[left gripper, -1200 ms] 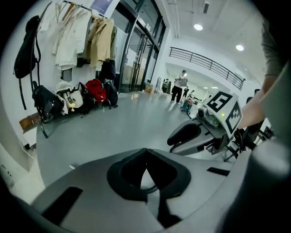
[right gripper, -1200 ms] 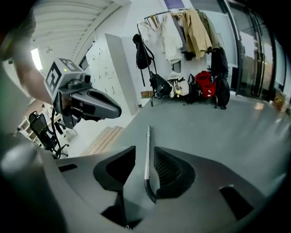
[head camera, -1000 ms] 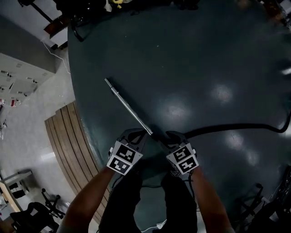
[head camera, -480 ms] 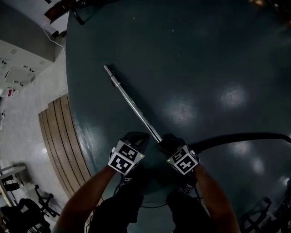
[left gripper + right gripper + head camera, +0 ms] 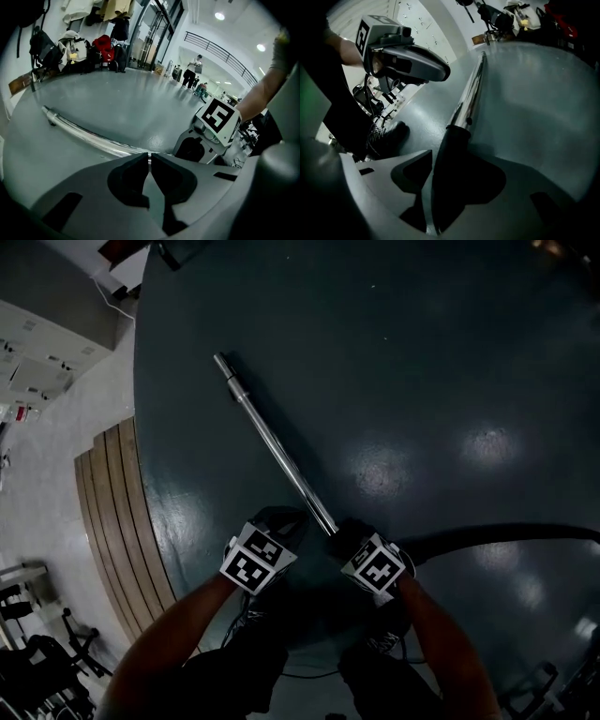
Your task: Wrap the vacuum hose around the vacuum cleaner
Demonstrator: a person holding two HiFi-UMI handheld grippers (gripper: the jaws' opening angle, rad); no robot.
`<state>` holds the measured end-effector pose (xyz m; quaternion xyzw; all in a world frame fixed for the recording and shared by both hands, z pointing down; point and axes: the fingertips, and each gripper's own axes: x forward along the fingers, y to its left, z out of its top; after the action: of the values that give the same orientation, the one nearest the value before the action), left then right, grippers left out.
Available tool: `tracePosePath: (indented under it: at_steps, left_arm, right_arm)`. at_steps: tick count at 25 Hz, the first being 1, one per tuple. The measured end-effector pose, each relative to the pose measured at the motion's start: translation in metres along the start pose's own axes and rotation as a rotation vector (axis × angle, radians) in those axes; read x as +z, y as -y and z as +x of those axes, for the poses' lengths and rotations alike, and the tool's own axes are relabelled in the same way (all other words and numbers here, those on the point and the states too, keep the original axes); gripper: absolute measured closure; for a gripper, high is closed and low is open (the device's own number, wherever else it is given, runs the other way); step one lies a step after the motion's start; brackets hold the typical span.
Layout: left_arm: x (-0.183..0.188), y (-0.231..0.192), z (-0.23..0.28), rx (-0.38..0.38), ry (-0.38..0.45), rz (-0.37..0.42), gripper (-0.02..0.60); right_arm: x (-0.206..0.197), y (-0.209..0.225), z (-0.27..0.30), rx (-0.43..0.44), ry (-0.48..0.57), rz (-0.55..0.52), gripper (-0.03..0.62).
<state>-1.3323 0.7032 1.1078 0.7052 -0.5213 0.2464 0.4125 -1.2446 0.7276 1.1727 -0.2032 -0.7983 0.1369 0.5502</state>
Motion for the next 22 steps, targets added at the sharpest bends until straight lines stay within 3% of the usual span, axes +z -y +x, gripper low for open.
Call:
tracePosePath:
  at_steps: [1,4,7,13,16,22]
  left_arm:
    - [0.0,-0.002,0.0,0.004,0.0,0.01,0.572]
    - [0.002,-0.002,-0.005,0.002,-0.012,0.028,0.571]
    - [0.013,0.007,-0.019,-0.019,-0.023,-0.002,0.494]
    - [0.046,0.042,-0.059,-0.059,-0.052,0.109,0.468]
    - [0.068,0.067,-0.082,-0.084,-0.069,0.238,0.432]
    - [0.121,0.144,-0.113,-0.206,-0.079,0.612,0.329]
  right_arm:
    - [0.001,0.001,0.001,-0.004,-0.003,-0.008,0.422]
    - [0.006,-0.003,-0.006,0.024,-0.001,0.017,0.428]
    - [0.011,-0.015,-0.028,0.101,0.004,0.072,0.43]
    - [0.021,-0.052,-0.09,0.216,0.007,0.16,0.43]
    - [0.027,-0.073,-0.135,0.235,-0.003,0.185,0.43]
    - [0.043,-0.104,-0.23,0.231,-0.021,0.185,0.43]
